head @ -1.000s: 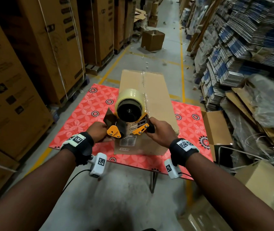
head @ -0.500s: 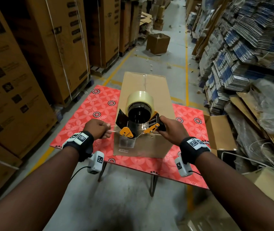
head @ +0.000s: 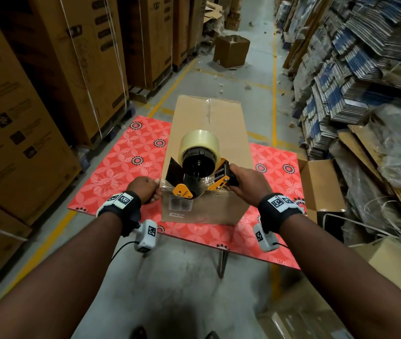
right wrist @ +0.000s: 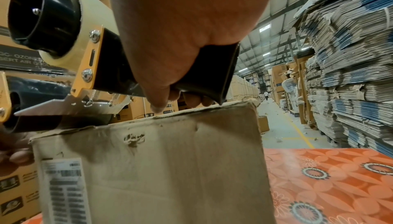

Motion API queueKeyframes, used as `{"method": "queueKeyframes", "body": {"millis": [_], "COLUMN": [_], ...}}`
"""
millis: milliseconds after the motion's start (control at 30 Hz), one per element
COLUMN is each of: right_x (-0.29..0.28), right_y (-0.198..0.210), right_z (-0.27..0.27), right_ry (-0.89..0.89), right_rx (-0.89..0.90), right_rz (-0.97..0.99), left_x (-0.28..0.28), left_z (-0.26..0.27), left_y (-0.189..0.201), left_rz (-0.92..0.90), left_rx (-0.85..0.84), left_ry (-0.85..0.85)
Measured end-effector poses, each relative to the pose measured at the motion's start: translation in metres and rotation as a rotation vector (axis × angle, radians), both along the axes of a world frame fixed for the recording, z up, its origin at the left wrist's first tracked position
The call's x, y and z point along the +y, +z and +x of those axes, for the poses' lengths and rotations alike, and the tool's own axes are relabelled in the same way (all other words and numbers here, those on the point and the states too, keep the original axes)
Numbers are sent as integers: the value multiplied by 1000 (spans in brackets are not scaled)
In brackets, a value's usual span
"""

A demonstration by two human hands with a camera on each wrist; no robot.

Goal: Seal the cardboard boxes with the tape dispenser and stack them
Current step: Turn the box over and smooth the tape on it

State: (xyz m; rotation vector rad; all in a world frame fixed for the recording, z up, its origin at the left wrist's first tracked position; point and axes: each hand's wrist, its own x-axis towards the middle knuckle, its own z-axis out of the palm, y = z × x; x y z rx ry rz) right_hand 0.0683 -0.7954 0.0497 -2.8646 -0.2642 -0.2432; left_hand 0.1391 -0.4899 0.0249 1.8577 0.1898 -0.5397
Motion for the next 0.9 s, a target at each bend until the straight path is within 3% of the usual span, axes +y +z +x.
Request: {"method": "queueKeyframes", "body": {"millis": [133,200,267,333,467,533,633,900], "right_x": [-2,-2,-2,-3,-3,-4,-7,-15], "right_y": [-2,-3,-3,-3,-3,-3,-1,-1], "right_z": [2,3,3,3,3,5,7,15], "right_ry": [2,5,15,27,33,39,83,114], "right_rx": [-7,-5,0,-5,-14,-4,42,177], "right_rz": [-16,-18,-4,15,16,19,30,105], "left_x": [0,1,3,9,12,5,-2,-11], "left_z": [-3,-6,-6,-1,10,14,19,11], "left_y": [-28,-40,-43,-42,-20,-8,-7,-6], "left_rz": [-131,-100,66,232,73,101,294,405], "left_rx": [238,280,205,17,-195,-253,-309,-341], "left_ry": [53,72,17,-25,60,-3,-121,-73]}}
